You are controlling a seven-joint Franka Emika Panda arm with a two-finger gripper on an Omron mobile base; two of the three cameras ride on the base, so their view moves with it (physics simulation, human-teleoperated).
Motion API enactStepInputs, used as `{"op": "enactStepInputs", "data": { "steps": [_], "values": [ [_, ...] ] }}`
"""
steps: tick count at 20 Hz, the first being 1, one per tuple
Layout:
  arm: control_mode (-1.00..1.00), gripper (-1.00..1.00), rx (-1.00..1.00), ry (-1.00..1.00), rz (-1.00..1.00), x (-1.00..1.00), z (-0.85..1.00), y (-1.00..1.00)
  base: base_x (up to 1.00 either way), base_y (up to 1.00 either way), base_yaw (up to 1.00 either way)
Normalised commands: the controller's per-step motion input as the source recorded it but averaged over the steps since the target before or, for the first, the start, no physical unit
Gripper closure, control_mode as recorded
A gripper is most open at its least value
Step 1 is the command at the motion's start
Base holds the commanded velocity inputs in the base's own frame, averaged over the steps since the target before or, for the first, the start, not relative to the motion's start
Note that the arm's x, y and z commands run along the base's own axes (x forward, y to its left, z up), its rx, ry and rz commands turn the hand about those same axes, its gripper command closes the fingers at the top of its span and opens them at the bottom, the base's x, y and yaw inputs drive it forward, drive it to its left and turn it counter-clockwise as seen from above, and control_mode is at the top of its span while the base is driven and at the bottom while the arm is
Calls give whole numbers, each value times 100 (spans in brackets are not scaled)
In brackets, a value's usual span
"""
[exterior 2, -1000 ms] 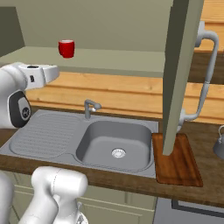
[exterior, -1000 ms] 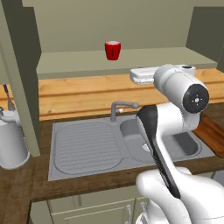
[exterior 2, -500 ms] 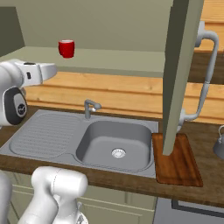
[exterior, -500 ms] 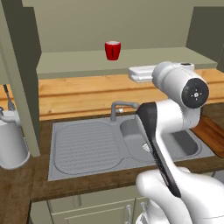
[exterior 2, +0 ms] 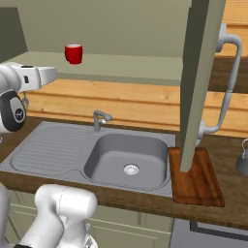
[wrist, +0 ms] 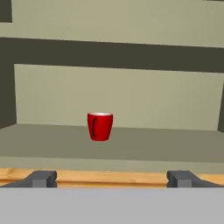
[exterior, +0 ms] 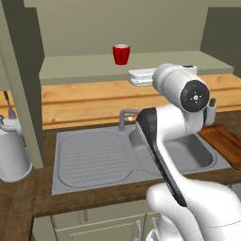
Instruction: Pick the kettle from the counter and place it on the tray. Then pick the mug from the cabinet and place it on the tray. Then close the cabinet doors.
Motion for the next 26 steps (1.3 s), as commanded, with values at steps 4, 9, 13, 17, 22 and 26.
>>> {"op": "enactStepInputs", "data": {
  "steps": [4, 9, 13, 17, 22, 26],
  "values": [
    [-100, -100, 0, 0, 0, 30, 0, 5, 0, 0, 0],
    [-100, -100, 0, 0, 0, 33, 0, 3, 0, 0, 0],
    [-100, -100, 0, 0, -4, 38, 0, 18, 0, 0, 0],
    [-100, -100, 0, 0, -4, 45, 0, 12, 0, 0, 0],
    [-100, -100, 0, 0, -9, 41, 0, 26, 0, 0, 0],
    [-100, -100, 0, 1, -13, 34, 0, 23, 0, 0, 0]
  ]
}}
